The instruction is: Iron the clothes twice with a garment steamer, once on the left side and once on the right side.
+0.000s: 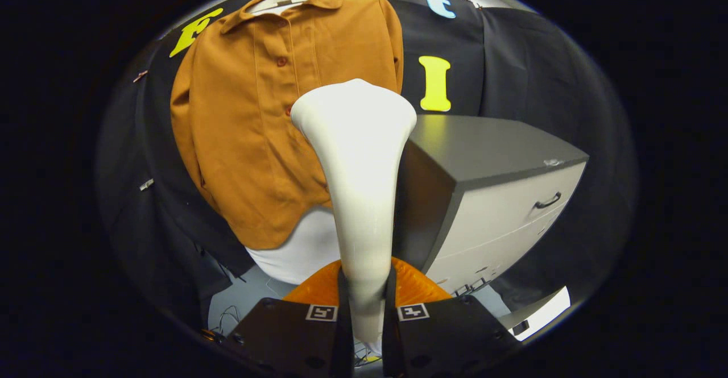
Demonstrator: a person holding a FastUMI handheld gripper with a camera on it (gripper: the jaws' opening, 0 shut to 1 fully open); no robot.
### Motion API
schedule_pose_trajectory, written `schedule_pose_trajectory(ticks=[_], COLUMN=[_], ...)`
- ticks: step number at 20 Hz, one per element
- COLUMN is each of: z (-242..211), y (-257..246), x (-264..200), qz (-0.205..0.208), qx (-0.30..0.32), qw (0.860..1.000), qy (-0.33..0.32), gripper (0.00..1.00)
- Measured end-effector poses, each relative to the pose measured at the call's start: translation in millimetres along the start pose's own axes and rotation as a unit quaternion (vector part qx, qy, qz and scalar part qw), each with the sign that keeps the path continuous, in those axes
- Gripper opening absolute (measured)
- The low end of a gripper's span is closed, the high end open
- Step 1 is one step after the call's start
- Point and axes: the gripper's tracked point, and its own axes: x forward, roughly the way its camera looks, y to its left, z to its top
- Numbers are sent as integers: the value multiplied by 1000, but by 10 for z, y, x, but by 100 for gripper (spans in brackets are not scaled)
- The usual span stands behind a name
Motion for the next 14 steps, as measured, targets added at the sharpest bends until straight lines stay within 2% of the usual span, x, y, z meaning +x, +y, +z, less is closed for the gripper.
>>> schedule_pose_trajectory(ticks=[9, 14], z=[1345, 1765], y=[381, 826], x=[-374, -401], qz=[12, 34], qx=[-30, -52], qw=[989, 980], qy=[-146, -188], gripper=[23, 23])
